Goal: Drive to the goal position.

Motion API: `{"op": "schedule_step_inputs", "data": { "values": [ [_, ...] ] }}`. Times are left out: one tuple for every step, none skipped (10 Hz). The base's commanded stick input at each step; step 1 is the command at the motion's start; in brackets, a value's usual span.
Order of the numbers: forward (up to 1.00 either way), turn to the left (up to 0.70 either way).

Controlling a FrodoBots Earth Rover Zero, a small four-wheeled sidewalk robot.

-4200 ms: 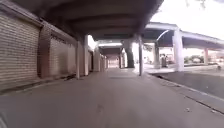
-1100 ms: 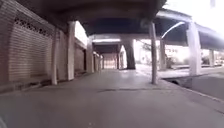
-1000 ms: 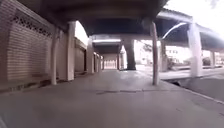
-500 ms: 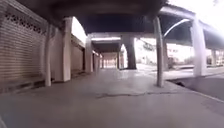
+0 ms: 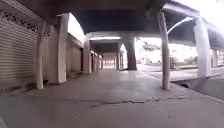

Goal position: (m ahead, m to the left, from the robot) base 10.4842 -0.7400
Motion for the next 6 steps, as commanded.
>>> {"op": "schedule_step_inputs", "data": {
  "values": [
    [0.70, 0.00],
    [0.70, 0.00],
    [0.70, 0.00],
    [0.70, 0.00],
    [0.70, 0.00],
    [0.70, 0.00]
  ]
}}
